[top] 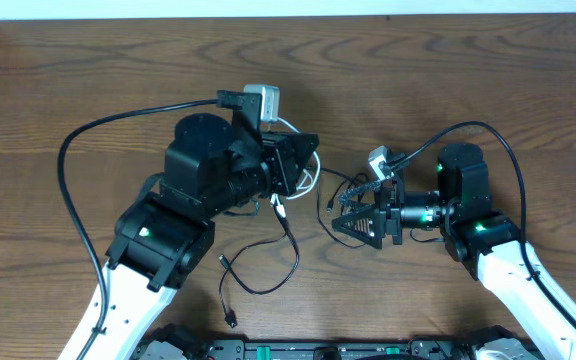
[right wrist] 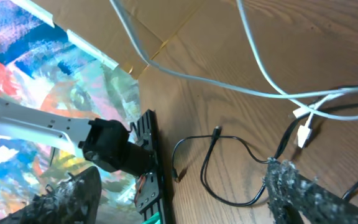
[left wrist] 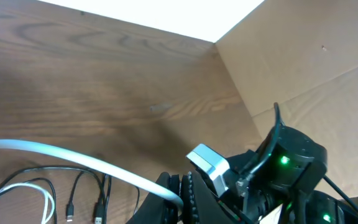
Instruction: Untangle cables
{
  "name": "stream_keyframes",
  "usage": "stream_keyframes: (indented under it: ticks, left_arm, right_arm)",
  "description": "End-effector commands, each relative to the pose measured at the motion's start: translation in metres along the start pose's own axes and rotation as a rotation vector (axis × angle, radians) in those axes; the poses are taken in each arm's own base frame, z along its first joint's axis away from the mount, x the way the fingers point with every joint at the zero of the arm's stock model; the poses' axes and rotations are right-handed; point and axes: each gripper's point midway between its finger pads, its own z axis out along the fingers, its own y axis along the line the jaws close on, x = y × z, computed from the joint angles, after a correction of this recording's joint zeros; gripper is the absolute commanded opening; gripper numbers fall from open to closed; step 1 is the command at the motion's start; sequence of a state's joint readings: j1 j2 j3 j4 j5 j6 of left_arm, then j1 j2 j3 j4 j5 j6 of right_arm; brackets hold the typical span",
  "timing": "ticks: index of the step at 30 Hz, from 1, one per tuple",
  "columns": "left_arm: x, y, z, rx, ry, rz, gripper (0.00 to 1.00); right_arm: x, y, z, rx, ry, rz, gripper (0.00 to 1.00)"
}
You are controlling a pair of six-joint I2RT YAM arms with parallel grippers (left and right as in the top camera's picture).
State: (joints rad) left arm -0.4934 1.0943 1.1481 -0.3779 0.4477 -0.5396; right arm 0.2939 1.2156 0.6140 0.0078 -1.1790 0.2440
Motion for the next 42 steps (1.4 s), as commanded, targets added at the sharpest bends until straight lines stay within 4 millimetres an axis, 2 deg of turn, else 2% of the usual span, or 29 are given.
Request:
stream_keyframes:
  ticks: [1, 9, 13, 14, 17, 18, 20, 21, 22, 24, 26, 27, 29, 30, 32, 34, 36, 38, 39, 42]
  left_arm:
    - [0.004, 0.000, 0.009, 0.007, 0.031, -0.031, 0.08]
    - [0.040, -0.005, 0.046, 0.015, 0.170, -0.086, 0.08]
    - [0.045, -0.029, 0.050, 0.131, 0.207, -0.070, 0.08]
    - [0.045, -0.033, 0.050, 0.154, 0.210, -0.066, 0.08]
    - [0.042, -0.036, 0.050, 0.170, 0.203, -0.058, 0.08]
    - [0.042, -0.036, 0.050, 0.167, 0.201, -0.057, 0.08]
    - [0.043, -0.035, 0.050, 0.165, 0.204, -0.055, 0.09]
    - [0.044, -0.034, 0.051, 0.163, 0.206, -0.050, 0.17]
    - [0.045, -0.033, 0.052, 0.161, 0.210, -0.039, 0.29]
    - [0.051, -0.028, 0.053, 0.146, 0.231, -0.009, 0.43]
    - [0.061, -0.017, 0.055, 0.111, 0.266, 0.027, 0.47]
    - [0.066, -0.008, 0.056, 0.074, 0.280, 0.029, 0.48]
    - [0.076, 0.020, 0.058, -0.060, 0.306, 0.005, 0.49]
    - [0.082, 0.040, 0.056, -0.161, 0.319, -0.005, 0.49]
    - [0.090, 0.074, 0.052, -0.331, 0.334, -0.007, 0.49]
    - [0.094, 0.093, 0.049, -0.428, 0.344, -0.002, 0.49]
    - [0.097, 0.106, 0.050, -0.491, 0.352, 0.003, 0.49]
    - [0.100, 0.116, 0.055, -0.524, 0.363, 0.005, 0.49]
    - [0.104, 0.127, 0.060, -0.564, 0.376, 0.005, 0.50]
    - [0.115, 0.149, 0.069, -0.636, 0.414, 0.007, 0.49]
  right_arm:
    - [-0.006, 0.012, 0.001, -0.041, -0.003, -0.057, 0.84]
    - [-0.031, 0.014, 0.000, -0.020, -0.080, -0.195, 0.84]
    - [-0.045, 0.003, -0.002, 0.061, -0.133, -0.235, 0.81]
    - [-0.047, 0.002, -0.002, 0.071, -0.140, -0.242, 0.75]
    - [-0.048, 0.003, -0.003, 0.067, -0.146, -0.229, 0.14]
    - [-0.048, 0.003, -0.002, 0.066, -0.145, -0.219, 0.02]
    - [-0.044, 0.002, -0.002, 0.065, -0.132, -0.193, 0.01]
    - [-0.042, 0.001, -0.002, 0.068, -0.126, -0.179, 0.01]
    - [-0.039, -0.003, -0.002, 0.080, -0.119, -0.157, 0.01]
    - [-0.033, -0.019, -0.003, 0.160, -0.113, -0.086, 0.01]
    - [-0.021, -0.047, -0.008, 0.302, -0.100, 0.013, 0.01]
    - [-0.011, -0.067, -0.015, 0.415, -0.087, 0.078, 0.01]
    - [0.010, -0.099, -0.033, 0.623, -0.059, 0.190, 0.01]
    - [0.032, -0.123, -0.055, 0.818, -0.041, 0.304, 0.01]
    - [0.064, -0.146, -0.095, 1.101, -0.026, 0.459, 0.01]
    - [0.085, -0.154, -0.125, 1.284, -0.027, 0.562, 0.01]
    - [0.098, -0.154, -0.144, 1.382, -0.019, 0.618, 0.01]
    - [0.105, -0.154, -0.153, 1.422, -0.009, 0.643, 0.01]
    - [0.108, -0.154, -0.157, 1.435, -0.006, 0.662, 0.01]
    - [0.110, -0.155, -0.161, 1.441, -0.010, 0.678, 0.01]
